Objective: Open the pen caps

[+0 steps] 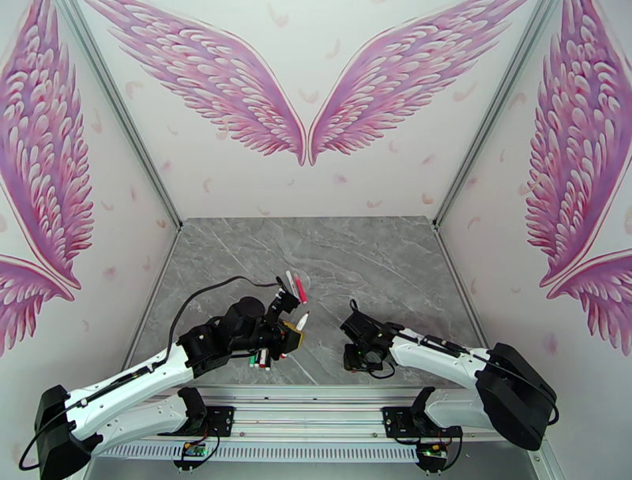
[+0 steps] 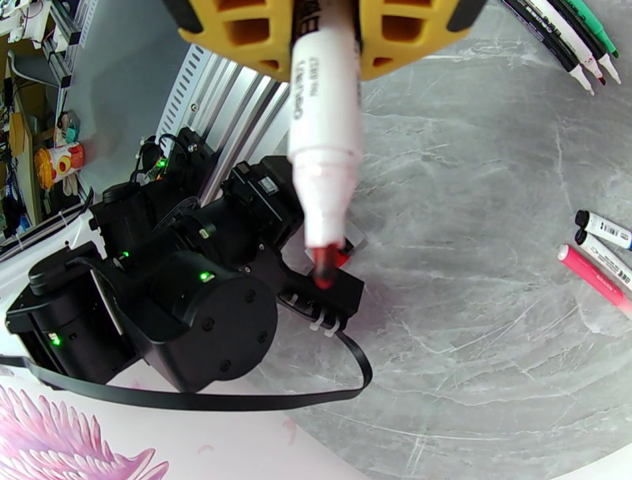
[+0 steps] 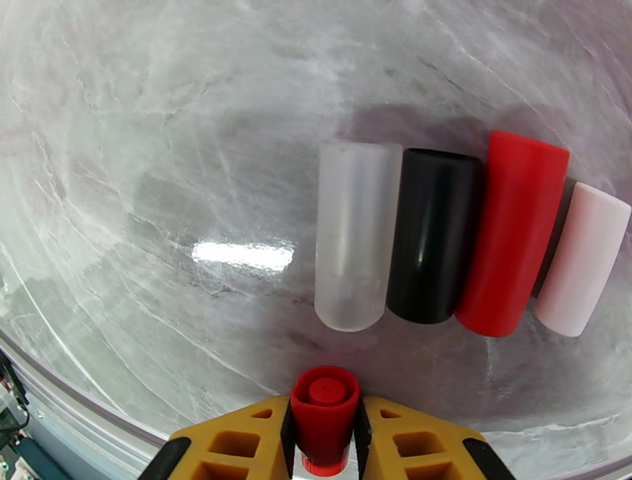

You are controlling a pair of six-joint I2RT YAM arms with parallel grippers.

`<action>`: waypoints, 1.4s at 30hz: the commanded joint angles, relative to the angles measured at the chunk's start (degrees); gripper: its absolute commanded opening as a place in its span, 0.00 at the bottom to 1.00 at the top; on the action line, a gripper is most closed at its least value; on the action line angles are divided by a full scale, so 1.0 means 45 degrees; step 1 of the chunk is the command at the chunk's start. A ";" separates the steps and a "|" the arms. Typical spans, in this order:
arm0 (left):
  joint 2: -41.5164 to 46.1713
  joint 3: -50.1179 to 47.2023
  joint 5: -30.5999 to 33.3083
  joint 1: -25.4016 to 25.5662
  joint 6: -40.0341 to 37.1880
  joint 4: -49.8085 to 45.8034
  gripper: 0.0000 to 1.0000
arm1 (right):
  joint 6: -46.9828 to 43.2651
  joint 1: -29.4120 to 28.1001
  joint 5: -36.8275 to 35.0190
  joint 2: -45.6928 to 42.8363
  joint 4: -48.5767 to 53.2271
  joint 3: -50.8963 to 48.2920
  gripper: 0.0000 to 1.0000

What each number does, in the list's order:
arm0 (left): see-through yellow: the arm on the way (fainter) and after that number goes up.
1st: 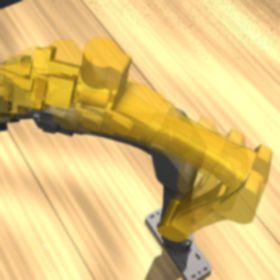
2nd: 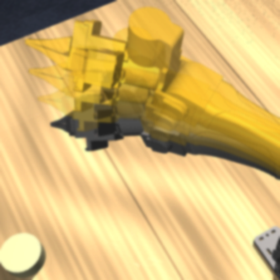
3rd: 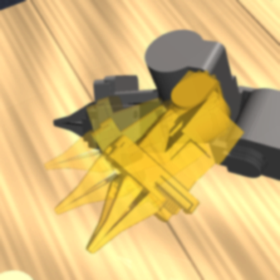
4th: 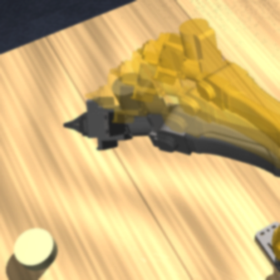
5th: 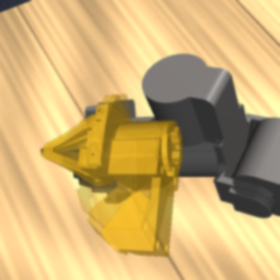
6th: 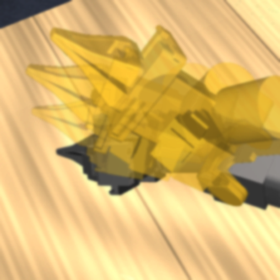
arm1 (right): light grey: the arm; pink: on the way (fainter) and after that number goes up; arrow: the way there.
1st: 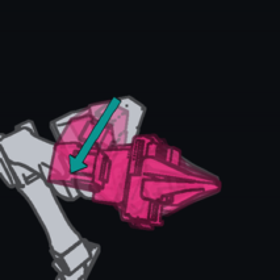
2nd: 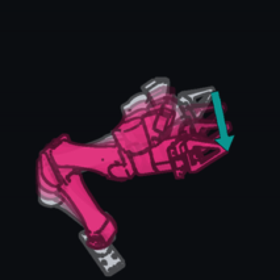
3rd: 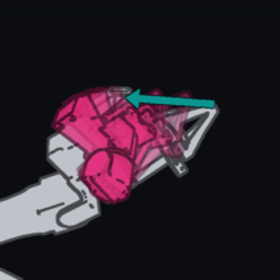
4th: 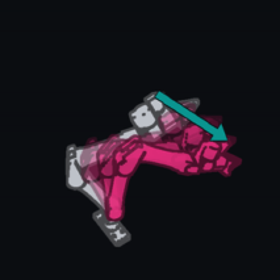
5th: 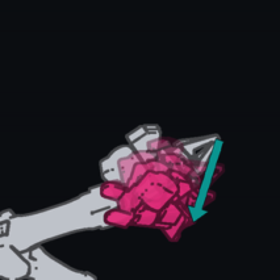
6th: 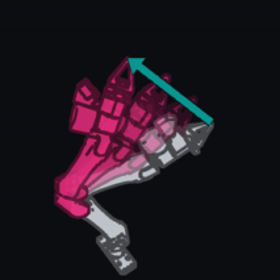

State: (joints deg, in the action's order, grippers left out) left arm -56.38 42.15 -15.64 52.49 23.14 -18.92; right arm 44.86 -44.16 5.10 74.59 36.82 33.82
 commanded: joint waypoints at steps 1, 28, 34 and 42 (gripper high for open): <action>0.0005 -0.0050 -0.0162 -0.0082 0.0014 0.0239 0.11 | 0.0108 -0.0047 -0.0607 0.0234 -0.0131 0.0120 0.30; 0.0348 -0.0480 0.2261 -0.0064 0.1816 -0.0160 0.14 | -0.2116 -0.0069 -0.0434 -0.3193 0.0820 0.1292 0.61; -0.0458 -0.0366 0.5002 0.0705 0.3258 -0.1255 0.15 | -0.3084 -0.0049 0.0764 -0.4617 -0.0111 0.1071 0.96; -0.2942 0.0516 0.8105 0.1874 0.5479 -0.2458 0.12 | -0.3350 -0.0053 0.2468 -0.5647 -0.1499 0.0824 0.99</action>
State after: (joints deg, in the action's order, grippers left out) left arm -66.59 41.52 13.28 60.10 42.57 -26.26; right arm 31.27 -44.27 12.34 49.91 33.45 37.71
